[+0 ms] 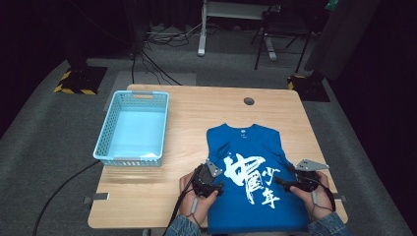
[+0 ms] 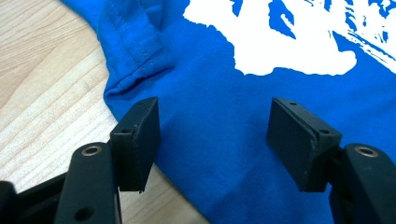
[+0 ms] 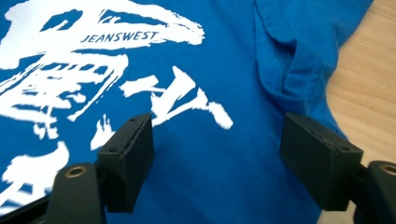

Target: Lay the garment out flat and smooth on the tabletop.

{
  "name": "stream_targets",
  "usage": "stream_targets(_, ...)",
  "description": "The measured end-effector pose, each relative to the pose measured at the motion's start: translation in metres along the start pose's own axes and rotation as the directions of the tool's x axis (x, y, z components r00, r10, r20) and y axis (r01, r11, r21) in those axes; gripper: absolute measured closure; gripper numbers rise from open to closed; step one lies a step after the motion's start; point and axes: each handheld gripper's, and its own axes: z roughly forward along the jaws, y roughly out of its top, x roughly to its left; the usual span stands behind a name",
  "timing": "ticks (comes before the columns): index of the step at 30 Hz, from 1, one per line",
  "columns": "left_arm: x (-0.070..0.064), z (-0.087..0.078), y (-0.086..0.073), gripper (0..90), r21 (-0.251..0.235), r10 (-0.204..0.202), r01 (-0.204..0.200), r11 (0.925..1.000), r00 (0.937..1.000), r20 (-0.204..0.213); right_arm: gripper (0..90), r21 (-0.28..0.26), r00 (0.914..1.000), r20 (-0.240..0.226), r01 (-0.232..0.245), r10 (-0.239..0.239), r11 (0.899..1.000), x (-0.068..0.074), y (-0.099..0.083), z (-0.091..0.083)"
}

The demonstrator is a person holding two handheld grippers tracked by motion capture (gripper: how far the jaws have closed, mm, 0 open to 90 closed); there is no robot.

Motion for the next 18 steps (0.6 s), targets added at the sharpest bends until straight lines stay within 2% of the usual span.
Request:
stream_targets(10, -0.024, -0.016, -0.014, 35.6, 0.018, 0.046, -0.047, 0.9987, 0.9979, 0.045, 26.5, 0.005, 0.9997, 0.018, -0.018, 0.017, 1.000, 0.018, -0.027, -0.031)
stream_targets(13, -0.025, -0.017, -0.013, 34.3, -0.001, 0.040, -0.040, 0.9992, 0.9989, 0.026, 28.1, 0.032, 0.9999, 0.012, -0.008, 0.008, 0.999, 0.020, -0.027, -0.036)
stream_targets(16, -0.020, -0.013, -0.007, 31.0, -0.017, 0.017, -0.017, 0.9997, 0.9998, 0.010, 26.7, -0.008, 0.9998, 0.017, -0.012, 0.012, 1.000, 0.015, -0.020, -0.032)
stream_targets(18, -0.018, -0.009, -0.004, 30.3, -0.005, 0.018, -0.018, 0.9998, 0.9998, 0.000, 25.9, -0.024, 0.9999, 0.011, -0.005, 0.005, 1.000, 0.012, -0.014, -0.025)
